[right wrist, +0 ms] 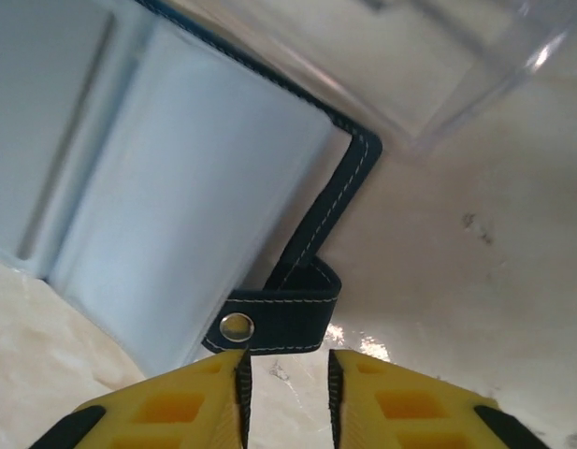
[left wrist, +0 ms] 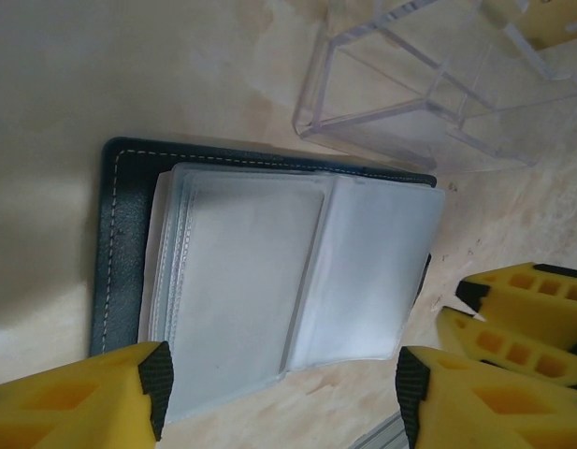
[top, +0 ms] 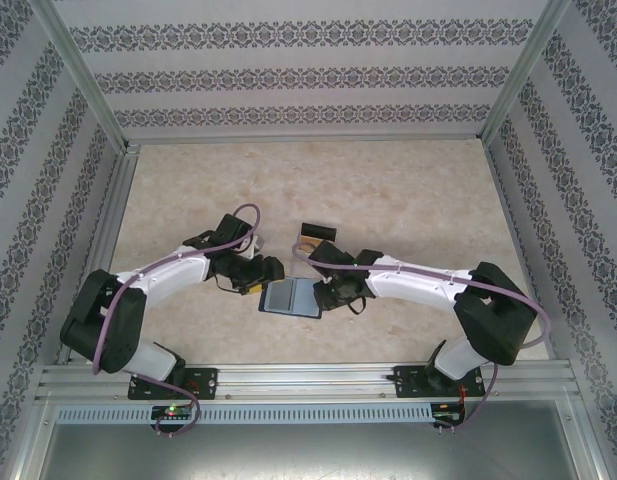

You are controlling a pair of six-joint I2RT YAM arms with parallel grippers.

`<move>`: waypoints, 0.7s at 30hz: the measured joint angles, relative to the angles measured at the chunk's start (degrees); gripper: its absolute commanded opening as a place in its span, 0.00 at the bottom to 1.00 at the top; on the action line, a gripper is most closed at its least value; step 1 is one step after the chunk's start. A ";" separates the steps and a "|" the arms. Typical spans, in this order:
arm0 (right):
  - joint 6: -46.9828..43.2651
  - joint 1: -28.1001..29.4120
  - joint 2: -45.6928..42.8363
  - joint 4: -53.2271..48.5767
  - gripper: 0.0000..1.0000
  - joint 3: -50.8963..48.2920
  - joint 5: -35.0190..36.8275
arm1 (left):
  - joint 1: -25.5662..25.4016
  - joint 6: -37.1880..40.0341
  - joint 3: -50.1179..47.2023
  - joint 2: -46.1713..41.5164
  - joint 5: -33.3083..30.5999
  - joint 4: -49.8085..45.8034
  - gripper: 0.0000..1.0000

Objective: Take the credit cards out of the card holder

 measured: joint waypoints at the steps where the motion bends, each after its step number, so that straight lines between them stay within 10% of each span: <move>1: 1.44 0.07 0.02 0.98 0.31 -0.66 -0.04 | -0.02 0.00 -0.13 0.46 0.33 0.37 0.64; 21: 7.52 1.07 5.38 10.08 0.30 -1.14 -0.37 | -1.22 0.26 -0.52 4.96 0.46 2.27 0.59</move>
